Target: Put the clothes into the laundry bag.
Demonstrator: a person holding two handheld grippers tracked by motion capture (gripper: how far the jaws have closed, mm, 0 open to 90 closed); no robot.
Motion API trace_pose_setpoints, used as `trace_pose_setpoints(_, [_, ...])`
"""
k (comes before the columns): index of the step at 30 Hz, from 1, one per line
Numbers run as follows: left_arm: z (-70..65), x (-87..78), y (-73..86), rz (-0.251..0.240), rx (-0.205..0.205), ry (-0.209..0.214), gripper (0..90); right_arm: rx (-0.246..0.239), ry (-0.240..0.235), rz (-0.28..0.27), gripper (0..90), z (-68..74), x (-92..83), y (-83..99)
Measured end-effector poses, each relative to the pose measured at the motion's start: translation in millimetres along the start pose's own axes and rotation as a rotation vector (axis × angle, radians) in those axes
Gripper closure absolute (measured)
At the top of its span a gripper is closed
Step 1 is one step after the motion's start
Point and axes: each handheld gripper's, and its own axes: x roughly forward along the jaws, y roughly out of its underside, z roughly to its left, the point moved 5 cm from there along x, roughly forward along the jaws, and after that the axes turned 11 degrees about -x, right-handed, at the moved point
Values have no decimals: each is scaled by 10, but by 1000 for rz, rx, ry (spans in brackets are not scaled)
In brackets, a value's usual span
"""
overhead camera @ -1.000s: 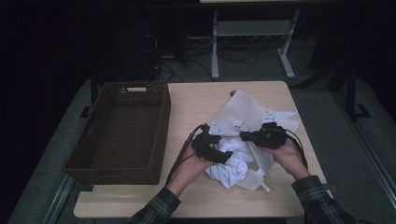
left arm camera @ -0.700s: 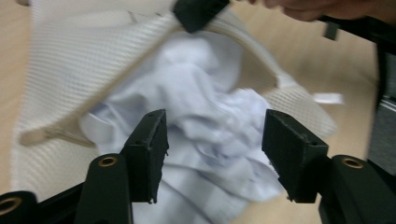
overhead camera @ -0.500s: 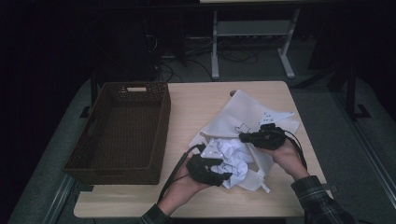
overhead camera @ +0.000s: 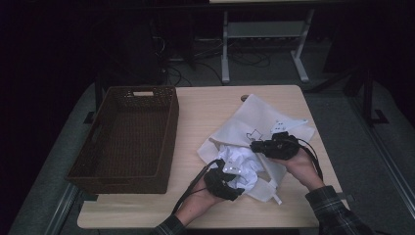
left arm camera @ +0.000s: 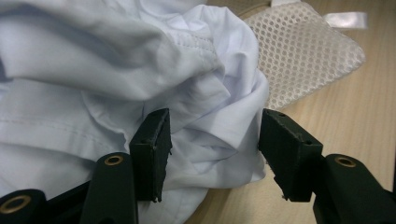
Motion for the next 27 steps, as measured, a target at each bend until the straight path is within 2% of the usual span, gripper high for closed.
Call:
trace_pose_setpoints(3, [29, -5, 9, -4, -8, -2, 432, 13, 19, -13, 651, 38, -127, 45])
trace_pose_setpoints(6, [54, -16, 16, -3, -12, -5, 428, 30, 40, 15, 595, 114, -261, 180])
trace_pose_setpoints(14, [66, -60, 20, 2, -19, -3, 408, 61, 58, 69, 540, 393, -434, 581])
trace_pose_setpoints(18, [-2, -136, -32, -24, -14, 2, 388, 75, 58, 91, 530, 503, -418, 697])
trace_pose_setpoints(21, [-57, -151, -71, -46, -12, 12, 374, 75, 63, 97, 527, 510, -356, 706])
trace_pose_setpoints(27, [-56, 53, -44, -1, -9, -6, 355, 81, 88, 130, 557, 465, -210, 739])
